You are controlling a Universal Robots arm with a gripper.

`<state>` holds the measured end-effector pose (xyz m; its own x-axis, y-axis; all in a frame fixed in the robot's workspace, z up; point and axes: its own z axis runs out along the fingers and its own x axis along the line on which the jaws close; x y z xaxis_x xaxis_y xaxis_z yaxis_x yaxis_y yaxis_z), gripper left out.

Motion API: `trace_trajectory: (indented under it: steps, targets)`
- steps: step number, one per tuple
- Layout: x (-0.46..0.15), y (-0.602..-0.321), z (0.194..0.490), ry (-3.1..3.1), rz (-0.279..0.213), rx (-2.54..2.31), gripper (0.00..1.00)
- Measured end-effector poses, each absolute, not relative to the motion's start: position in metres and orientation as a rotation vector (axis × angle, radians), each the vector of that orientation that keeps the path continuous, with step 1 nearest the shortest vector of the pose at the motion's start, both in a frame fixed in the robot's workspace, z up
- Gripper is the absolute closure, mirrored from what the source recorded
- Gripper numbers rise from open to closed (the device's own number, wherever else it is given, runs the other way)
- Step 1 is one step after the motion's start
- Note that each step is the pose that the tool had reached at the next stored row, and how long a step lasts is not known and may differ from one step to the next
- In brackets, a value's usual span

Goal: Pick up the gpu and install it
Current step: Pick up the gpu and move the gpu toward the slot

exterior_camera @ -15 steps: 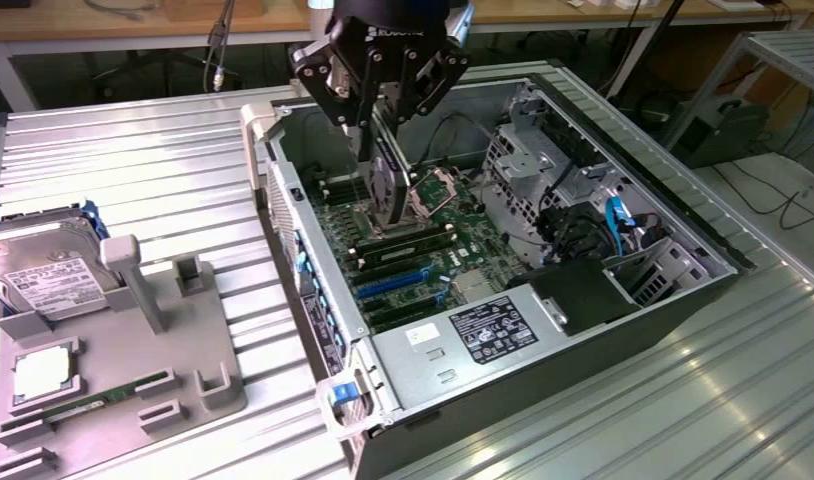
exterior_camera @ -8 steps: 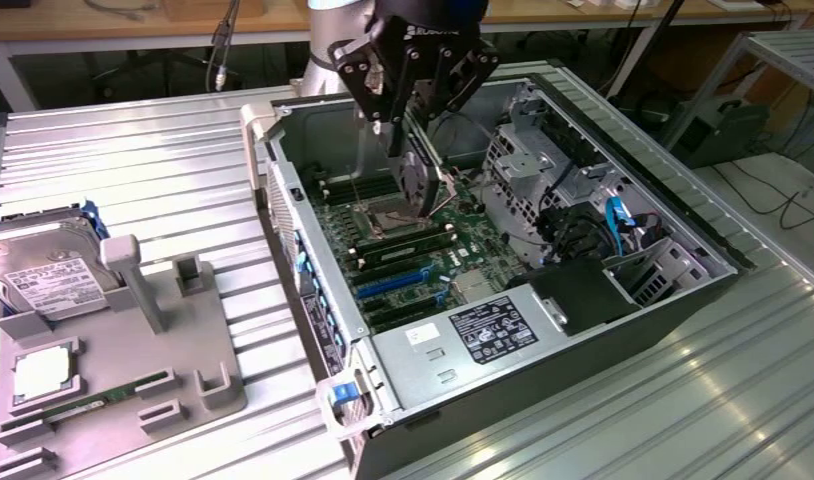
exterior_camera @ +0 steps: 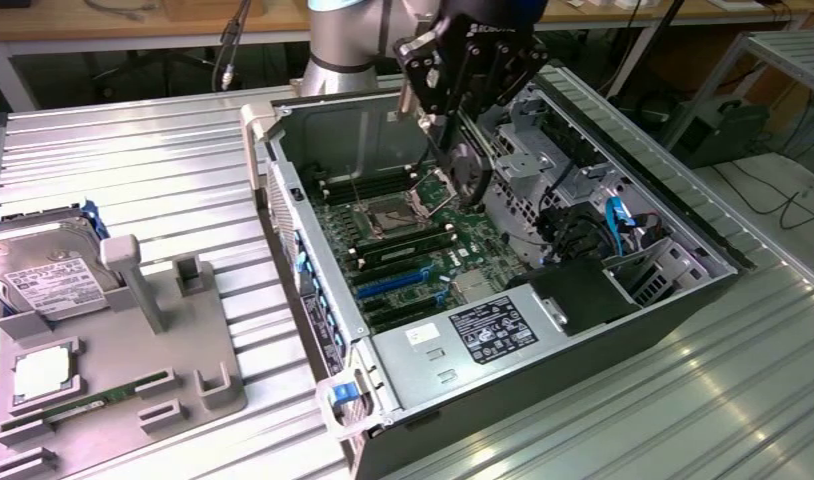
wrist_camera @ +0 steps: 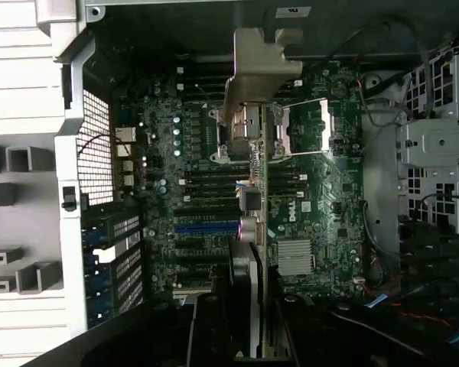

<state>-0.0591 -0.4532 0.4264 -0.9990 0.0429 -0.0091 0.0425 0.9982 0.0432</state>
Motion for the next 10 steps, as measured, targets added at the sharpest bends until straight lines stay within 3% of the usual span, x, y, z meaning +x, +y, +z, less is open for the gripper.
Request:
trace_trajectory:
  steps: [10]
  targets:
    - [-0.0467, -0.4532, 0.4263, 3.13, 0.067, 0.067, 0.72]
